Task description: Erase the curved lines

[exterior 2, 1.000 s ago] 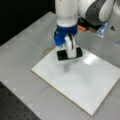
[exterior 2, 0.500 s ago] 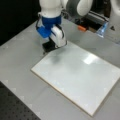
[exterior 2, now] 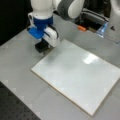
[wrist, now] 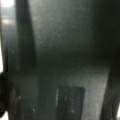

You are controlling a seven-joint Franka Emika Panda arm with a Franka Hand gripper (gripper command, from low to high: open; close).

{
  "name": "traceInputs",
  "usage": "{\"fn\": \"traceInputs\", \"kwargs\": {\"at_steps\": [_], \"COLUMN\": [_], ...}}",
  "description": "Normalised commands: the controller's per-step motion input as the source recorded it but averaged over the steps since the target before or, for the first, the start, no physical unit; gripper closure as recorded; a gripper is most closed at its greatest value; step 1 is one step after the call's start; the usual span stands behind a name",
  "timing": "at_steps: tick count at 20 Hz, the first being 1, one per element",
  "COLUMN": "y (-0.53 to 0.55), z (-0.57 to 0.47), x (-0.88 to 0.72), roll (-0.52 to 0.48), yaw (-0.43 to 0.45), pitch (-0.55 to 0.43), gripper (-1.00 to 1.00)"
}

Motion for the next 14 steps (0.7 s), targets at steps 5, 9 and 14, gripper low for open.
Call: {"fn": "traceInputs", "kwargs": {"at_steps": [5,9,14], "y": [-0.37,-0.42,-0.32], "z": [0.03,0.03,0.07], "x": [0.30,0.20,0.13], "roll": [-0.017,0.027,0.073], "yaw": [0.356,0.289,0.195], "pitch": [0.235,0.220,0.211], "gripper": [1.00,1.00,1.00]}}
